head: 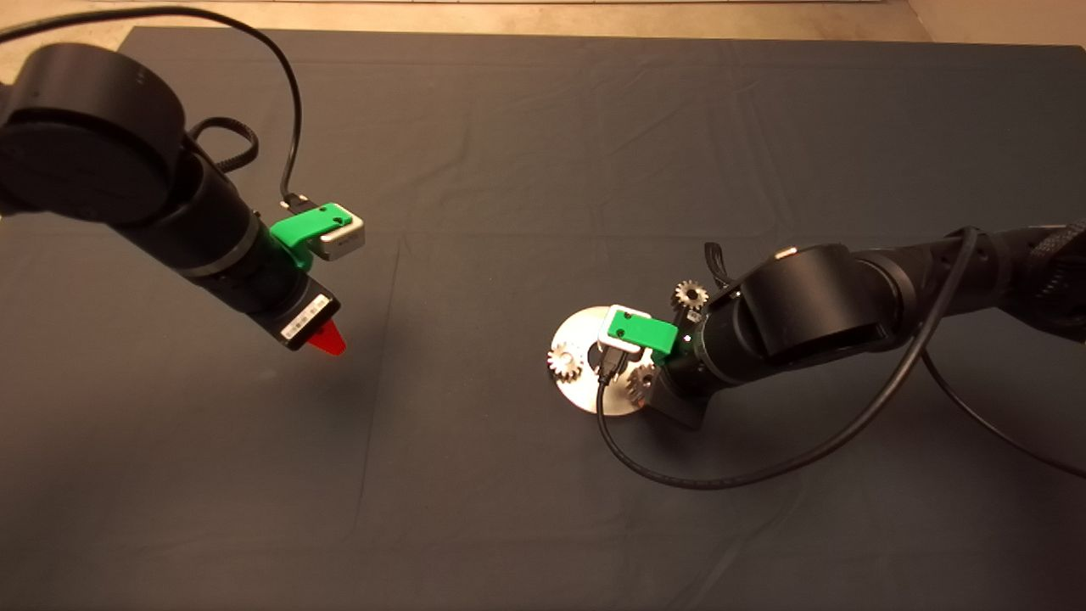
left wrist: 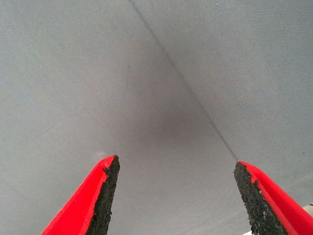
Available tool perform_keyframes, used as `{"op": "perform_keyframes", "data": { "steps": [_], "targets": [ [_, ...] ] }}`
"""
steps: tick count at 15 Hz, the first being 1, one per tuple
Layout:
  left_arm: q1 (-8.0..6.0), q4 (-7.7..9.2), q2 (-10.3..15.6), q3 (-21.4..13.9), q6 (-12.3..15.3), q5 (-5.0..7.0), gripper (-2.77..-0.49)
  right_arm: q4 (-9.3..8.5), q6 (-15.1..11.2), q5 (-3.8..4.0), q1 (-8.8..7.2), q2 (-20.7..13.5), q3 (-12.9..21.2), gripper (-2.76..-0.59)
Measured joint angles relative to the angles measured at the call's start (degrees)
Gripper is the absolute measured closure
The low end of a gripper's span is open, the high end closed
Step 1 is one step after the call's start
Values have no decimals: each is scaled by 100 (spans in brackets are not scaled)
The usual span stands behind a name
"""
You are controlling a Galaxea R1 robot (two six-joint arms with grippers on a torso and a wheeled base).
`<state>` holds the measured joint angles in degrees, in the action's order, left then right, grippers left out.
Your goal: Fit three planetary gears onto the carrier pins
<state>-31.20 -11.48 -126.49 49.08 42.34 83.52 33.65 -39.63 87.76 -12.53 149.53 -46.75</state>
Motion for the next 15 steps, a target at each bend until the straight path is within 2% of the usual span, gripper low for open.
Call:
{"op": "perform_keyframes", "data": {
  "steps": [4,10,15],
  "targets": [
    [-28,2,0,0,0,0,-164,0,0,0,0,0,0,-100],
    [-28,16,0,0,0,0,-164,0,-2,-5,-3,0,0,-116],
    [-28,16,0,0,0,0,-164,-2,-2,-6,-4,0,0,-145]
  ]
}}
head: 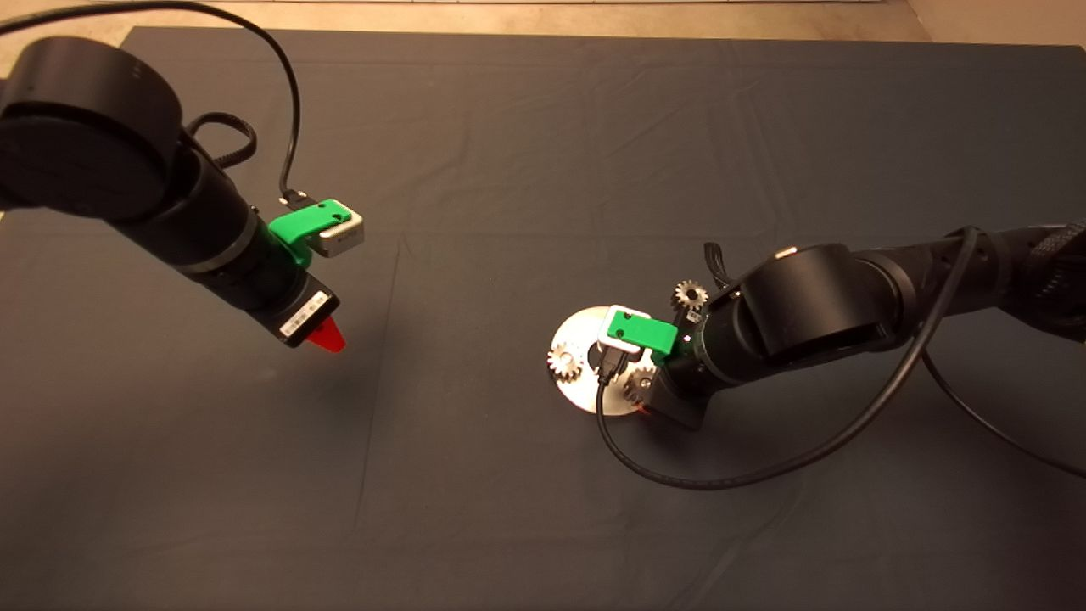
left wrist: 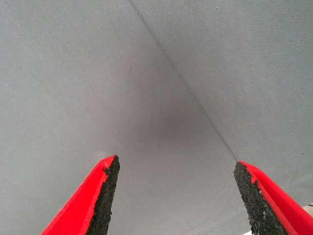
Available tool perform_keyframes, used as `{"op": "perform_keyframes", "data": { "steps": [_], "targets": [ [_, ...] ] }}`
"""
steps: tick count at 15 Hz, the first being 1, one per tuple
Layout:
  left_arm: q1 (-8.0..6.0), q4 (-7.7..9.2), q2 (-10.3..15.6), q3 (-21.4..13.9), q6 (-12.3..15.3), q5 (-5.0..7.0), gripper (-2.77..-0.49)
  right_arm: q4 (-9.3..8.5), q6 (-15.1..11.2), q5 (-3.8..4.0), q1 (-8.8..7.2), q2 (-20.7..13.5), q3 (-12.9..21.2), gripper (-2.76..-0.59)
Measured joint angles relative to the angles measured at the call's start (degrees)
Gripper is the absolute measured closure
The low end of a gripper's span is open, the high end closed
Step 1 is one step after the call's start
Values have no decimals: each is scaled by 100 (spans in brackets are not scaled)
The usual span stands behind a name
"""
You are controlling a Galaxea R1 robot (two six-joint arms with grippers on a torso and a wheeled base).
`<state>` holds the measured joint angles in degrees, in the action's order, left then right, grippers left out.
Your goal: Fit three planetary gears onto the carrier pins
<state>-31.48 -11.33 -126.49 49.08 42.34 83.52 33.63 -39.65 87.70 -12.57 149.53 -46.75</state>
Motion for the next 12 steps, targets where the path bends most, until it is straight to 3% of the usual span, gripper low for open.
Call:
{"op": "perform_keyframes", "data": {
  "steps": [4,9,12],
  "targets": [
    [-2,2,0,0,0,-66,-164,-1,115,-35,-84,-84,-144,-145],
    [-2,2,2,0,0,-72,-164,-1,652,-17,-466,-318,-710,-145],
    [-2,4,2,0,0,-72,-164,2,966,-22,-586,-483,-1130,-145]
  ]
}}
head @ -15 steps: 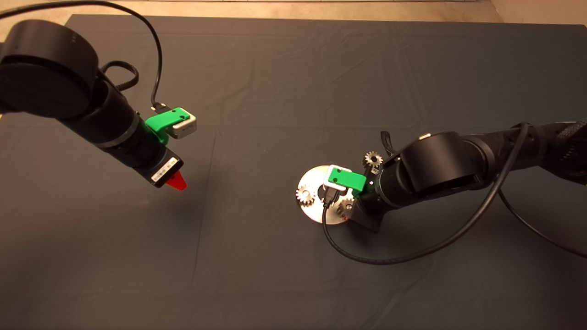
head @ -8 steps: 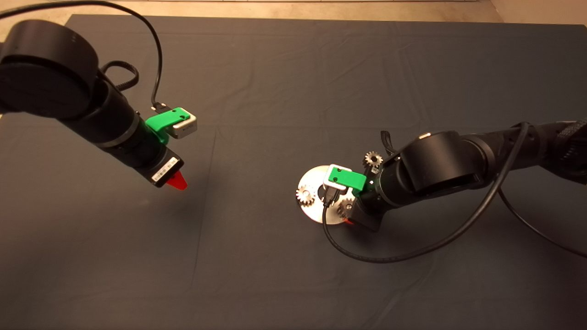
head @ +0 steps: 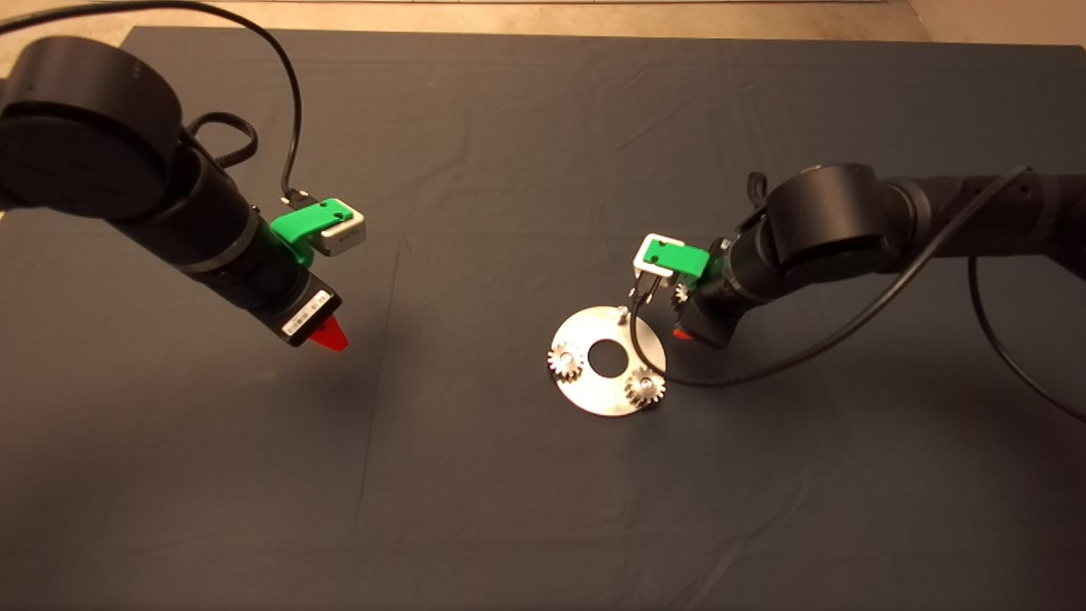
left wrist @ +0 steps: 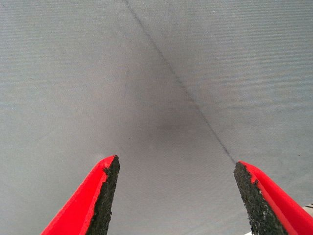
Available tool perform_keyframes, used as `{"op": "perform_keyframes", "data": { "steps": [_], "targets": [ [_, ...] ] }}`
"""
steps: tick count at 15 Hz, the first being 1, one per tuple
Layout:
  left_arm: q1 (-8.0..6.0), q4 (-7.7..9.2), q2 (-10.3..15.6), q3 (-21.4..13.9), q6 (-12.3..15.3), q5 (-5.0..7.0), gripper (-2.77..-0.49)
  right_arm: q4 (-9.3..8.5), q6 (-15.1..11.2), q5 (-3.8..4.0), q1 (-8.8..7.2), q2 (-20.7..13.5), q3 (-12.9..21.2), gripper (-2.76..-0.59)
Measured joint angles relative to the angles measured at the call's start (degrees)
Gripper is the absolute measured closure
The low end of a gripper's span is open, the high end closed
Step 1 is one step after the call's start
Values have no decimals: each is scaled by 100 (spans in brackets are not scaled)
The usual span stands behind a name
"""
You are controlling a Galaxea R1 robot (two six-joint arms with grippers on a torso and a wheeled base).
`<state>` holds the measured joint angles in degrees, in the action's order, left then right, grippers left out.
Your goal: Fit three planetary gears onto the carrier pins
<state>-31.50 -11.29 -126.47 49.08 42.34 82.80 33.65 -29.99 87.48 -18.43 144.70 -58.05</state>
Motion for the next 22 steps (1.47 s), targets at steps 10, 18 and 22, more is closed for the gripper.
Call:
{"op": "perform_keyframes", "data": {
  "steps": [10,18,22],
  "targets": [
    [0,7,0,0,0,-17,-164,2,249,6,-17,-187,-702,-158],
    [0,16,0,1,0,-39,-164,-222,245,4,-17,-71,-775,-158],
    [0,19,0,1,0,-39,-164,-554,243,2,-15,-41,-801,-158]
  ]
}}
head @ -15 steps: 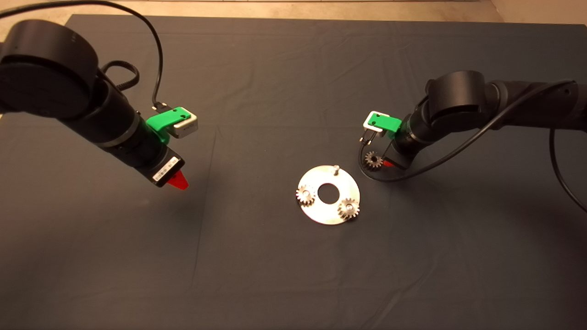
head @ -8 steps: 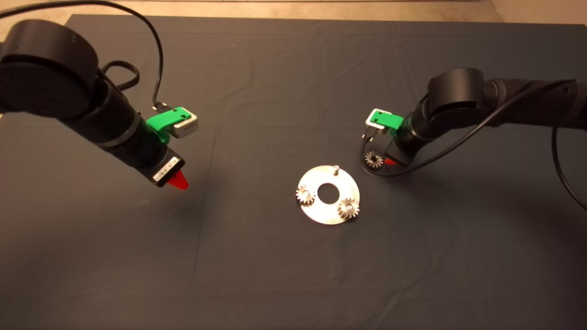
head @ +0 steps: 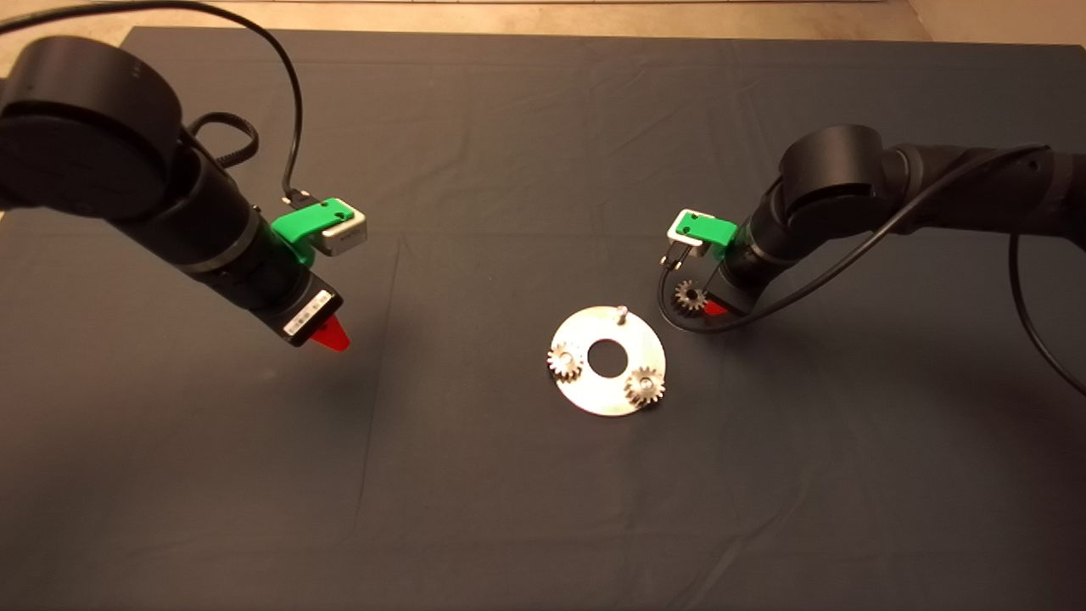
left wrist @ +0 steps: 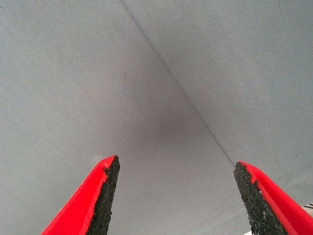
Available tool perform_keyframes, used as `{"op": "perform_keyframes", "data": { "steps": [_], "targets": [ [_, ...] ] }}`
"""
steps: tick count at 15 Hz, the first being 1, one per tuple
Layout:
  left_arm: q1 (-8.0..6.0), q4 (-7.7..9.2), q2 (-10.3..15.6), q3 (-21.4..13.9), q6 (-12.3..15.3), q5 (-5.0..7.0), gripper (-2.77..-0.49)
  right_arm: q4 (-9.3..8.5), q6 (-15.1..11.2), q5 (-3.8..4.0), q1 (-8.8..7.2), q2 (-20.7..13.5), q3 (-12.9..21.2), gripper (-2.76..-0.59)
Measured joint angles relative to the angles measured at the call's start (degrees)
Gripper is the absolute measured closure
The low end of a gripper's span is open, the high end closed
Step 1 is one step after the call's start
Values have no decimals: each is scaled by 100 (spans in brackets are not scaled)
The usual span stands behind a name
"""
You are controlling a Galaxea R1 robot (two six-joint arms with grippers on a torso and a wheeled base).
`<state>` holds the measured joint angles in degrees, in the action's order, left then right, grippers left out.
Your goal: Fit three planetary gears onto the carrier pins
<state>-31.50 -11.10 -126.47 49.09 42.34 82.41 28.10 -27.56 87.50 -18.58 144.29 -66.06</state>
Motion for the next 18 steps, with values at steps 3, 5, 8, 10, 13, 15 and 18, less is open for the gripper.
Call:
{"op": "perform_keyframes", "data": {
  "steps": [3,5,8,10,13,15,18],
  "targets": [
    [0,33,0,0,0,-3,-164,-165,-3,-2,0,21,-52,-158],
    [0,38,1,0,0,-4,-164,-211,-9,0,0,30,-56,-158],
    [0,38,12,0,0,-7,-164,-231,-13,-2,1,34,-69,-158],
    [0,40,12,0,0,-9,-164,-242,-16,-3,1,34,-89,-158],
    [0,43,15,0,0,-9,-164,-248,-88,-180,1,49,-141,-158],
    [0,44,12,0,0,-9,-164,-248,-132,-250,4,102,-165,-158],
    [0,46,15,0,-1,-13,-164,-255,-234,-290,4,256,-172,-158]
  ]
}}
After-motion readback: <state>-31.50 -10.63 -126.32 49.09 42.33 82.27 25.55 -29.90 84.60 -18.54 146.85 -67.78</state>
